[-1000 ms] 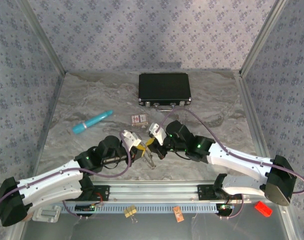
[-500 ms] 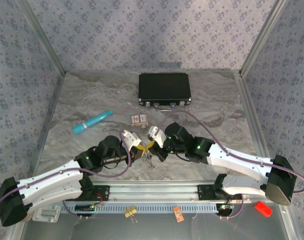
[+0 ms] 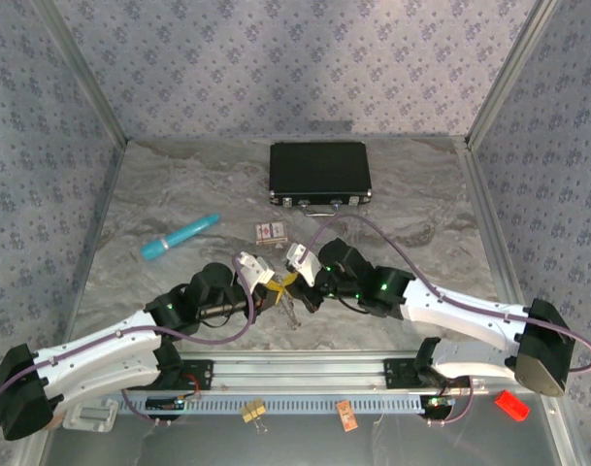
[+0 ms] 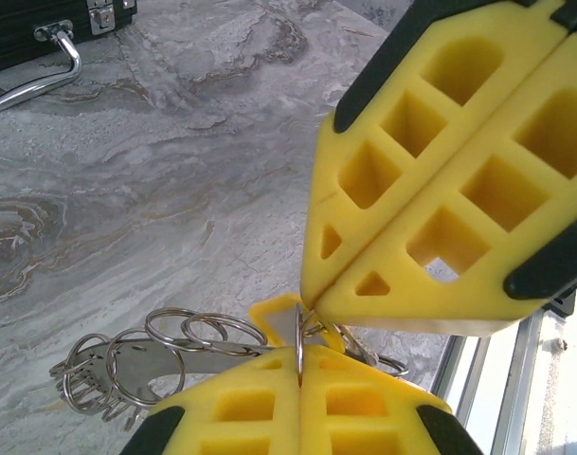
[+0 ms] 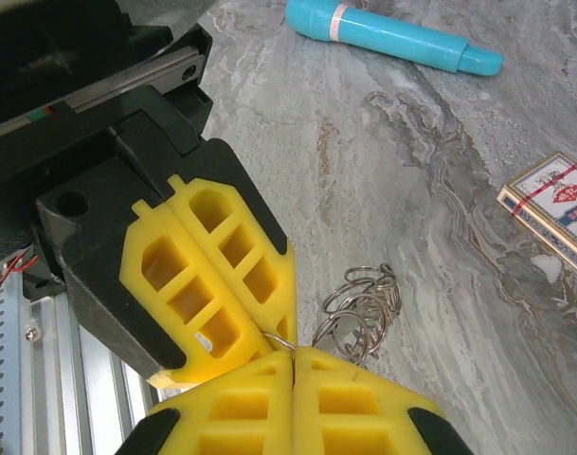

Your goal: Put the keys on the keyring

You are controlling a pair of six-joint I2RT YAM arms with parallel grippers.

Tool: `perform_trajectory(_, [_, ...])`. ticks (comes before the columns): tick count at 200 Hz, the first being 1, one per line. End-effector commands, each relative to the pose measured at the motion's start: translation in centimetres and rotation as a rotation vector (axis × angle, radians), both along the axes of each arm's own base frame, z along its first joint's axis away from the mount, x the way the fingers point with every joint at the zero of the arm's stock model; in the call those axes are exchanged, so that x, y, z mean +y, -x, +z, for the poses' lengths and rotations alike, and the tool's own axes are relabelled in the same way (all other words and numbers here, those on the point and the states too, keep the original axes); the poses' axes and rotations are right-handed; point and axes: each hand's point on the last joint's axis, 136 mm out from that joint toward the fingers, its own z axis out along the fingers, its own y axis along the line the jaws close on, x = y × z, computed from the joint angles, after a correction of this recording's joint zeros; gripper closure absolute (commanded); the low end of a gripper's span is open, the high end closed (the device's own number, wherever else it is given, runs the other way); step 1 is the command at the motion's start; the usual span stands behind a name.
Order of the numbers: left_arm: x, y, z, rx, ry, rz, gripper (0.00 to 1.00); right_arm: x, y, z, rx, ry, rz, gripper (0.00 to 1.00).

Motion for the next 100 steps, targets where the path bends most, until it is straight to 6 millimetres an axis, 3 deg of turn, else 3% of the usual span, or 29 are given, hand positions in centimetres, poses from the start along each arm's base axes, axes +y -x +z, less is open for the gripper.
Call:
perform_trajectory(1, [-0.7, 0.0, 1.9, -0.027, 0.077, -0.024, 1.00, 0.5, -0.6, 0.8, -0.053, -0.015, -0.010, 1.00])
perform_trajectory(46, [-0.9, 0.1, 2.3, -0.022, 0.097, -0.028, 1.00, 0.6, -1.3, 1.0, -0.084, -0.031, -0.054, 1.00])
perform_trajectory(100, [-0.8, -0.2, 2.7, -0.022, 0.122, -0.007, 1.00, -0.3, -3.3, 0.7, -0.097, -0.039, -0.233, 1.00])
